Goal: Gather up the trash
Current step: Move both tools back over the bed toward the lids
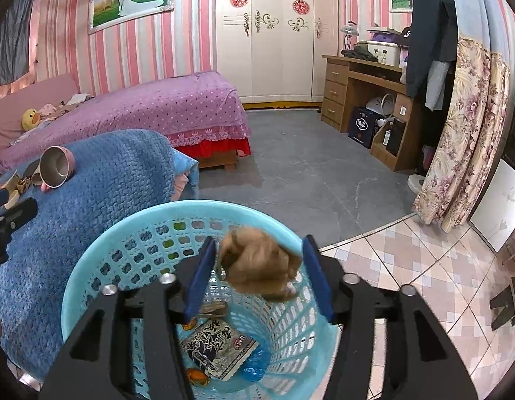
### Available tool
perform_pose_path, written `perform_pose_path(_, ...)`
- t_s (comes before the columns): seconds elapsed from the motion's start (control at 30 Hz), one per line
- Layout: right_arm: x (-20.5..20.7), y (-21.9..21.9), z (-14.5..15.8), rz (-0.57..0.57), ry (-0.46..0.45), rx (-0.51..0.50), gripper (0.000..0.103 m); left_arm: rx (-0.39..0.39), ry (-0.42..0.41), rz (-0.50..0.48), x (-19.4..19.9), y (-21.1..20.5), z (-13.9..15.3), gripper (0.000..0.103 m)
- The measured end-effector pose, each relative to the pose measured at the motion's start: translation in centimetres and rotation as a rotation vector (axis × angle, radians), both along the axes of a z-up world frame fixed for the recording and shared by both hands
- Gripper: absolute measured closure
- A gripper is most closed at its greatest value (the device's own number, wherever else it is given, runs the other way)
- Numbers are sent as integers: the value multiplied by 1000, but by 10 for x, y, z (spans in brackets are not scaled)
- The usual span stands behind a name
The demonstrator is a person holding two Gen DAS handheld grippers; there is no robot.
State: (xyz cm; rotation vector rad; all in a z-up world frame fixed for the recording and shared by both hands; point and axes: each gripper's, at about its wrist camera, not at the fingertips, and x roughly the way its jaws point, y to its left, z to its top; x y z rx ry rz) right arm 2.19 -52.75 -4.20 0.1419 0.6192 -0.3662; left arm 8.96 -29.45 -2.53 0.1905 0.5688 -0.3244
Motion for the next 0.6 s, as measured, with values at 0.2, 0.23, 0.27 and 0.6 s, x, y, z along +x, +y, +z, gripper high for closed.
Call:
perform_pose_path(0.2, 6, 2, -1, -63, 25, 9, 15, 41, -44, 24, -3, 13, 0, 6)
perform_pose_path(0.23, 7, 4, 0, -64, 23, 8, 14, 38, -46, 28, -3, 18, 1, 6)
perform_pose_path(0.27, 8, 7, 1, -66, 20, 1, 13, 37, -46, 30, -4, 19, 1, 6)
perform_pose_path(0.6, 27, 50, 12, -13, -10, -24, 10, 90, -84, 74, 8, 74, 12, 6)
